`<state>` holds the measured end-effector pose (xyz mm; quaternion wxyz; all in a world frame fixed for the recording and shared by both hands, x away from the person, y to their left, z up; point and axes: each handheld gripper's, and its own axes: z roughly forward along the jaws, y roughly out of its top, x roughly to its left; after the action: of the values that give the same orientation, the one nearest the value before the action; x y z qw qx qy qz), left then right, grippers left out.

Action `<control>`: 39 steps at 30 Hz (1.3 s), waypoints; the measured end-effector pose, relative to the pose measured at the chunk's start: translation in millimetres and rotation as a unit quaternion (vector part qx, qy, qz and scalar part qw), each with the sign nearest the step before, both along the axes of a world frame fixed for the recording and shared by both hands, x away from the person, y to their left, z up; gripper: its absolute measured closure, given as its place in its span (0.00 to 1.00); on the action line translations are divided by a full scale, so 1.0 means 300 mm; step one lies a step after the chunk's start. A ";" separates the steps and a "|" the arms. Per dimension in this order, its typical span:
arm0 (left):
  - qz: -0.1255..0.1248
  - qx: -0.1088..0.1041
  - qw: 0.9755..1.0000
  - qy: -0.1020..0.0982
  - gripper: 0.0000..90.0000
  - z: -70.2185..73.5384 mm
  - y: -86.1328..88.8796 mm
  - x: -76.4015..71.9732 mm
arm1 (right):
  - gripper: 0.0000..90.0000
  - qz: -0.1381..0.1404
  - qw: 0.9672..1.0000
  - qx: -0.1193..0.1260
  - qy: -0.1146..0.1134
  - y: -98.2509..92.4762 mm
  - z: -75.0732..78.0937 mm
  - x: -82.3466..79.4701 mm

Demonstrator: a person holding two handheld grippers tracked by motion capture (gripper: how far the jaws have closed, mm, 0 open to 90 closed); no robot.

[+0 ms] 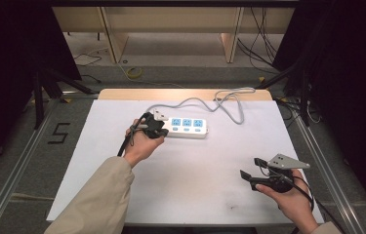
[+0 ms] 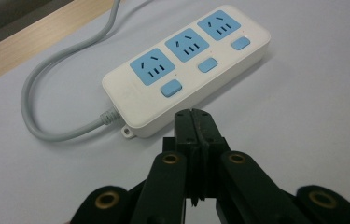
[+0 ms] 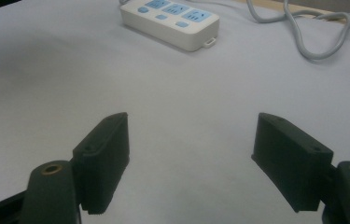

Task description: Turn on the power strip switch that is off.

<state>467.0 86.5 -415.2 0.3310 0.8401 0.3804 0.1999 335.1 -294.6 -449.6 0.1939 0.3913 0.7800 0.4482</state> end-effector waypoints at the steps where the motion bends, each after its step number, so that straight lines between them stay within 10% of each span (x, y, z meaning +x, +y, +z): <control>1: -0.001 0.000 1.000 0.001 1.00 0.002 -0.005 0.004 | 0.30 0.000 1.000 0.000 0.000 0.000 0.000 0.000; 39: 0.010 0.011 1.000 0.016 1.00 -0.010 -0.050 0.085 | 0.31 -0.003 1.000 0.001 0.006 -0.002 -0.003 0.003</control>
<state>492.6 71.6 -418.1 0.3140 0.8429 0.3918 0.1935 335.9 -295.3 -450.6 0.1903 0.3962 0.7795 0.4464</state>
